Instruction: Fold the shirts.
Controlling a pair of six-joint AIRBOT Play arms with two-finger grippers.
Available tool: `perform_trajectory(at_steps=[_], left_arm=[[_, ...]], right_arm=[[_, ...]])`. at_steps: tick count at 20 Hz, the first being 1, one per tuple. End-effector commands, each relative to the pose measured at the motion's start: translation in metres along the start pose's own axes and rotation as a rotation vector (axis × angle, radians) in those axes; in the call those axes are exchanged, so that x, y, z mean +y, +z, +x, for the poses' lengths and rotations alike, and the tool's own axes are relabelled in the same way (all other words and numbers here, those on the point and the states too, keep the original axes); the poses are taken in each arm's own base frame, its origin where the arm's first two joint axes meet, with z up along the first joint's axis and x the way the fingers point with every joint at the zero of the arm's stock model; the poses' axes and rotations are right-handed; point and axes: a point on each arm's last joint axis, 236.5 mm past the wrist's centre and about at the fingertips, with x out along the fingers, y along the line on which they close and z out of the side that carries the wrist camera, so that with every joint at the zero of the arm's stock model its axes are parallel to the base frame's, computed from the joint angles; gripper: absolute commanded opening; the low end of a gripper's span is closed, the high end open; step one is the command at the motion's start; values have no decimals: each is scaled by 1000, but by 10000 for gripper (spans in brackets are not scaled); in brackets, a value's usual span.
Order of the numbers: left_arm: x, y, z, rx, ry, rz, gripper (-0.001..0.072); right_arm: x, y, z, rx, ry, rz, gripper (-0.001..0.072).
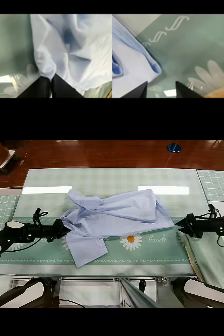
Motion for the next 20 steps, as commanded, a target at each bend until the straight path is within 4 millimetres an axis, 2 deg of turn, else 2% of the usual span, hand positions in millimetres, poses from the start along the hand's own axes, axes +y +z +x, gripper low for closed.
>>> perform_trajectory(at_steps=[1, 5, 7, 9, 11, 13, 15, 16, 17, 18, 20], left_arm=[[-2, 0, 0, 3, -4, 4, 19], [-2, 0, 0, 1, -4, 4, 19], [-1, 2, 0, -4, -3, 4, 19], [-5, 5, -2, -13, -9, 8, 19], [-30, 22, -17, -52, -47, 76, 19], [-85, 56, -55, -184, -129, 179, 19], [-169, 94, -131, -406, -239, 338, 19], [-208, 103, -176, -519, -277, 429, 19], [-246, 106, -222, -630, -313, 515, 18], [-280, 100, -270, -737, -339, 606, 19], [-321, 79, -349, -910, -322, 717, 18]], right_arm=[[9, -3, 23, 37, 12, -18, 406], [36, 17, 38, 21, 38, -60, 403], [54, 16, 50, 55, 43, -108, 286], [73, 19, 56, 67, 46, -188, 25], [109, 34, 41, 38, 76, -274, 24], [159, 57, -1, -24, 130, -373, 24], [231, 86, -78, -201, 188, -518, 24], [264, 94, -121, -305, 207, -591, 24], [296, 94, -169, -416, 220, -659, 24], [319, 87, -211, -512, 221, -726, 24], [342, 59, -286, -688, 191, -810, 24]])
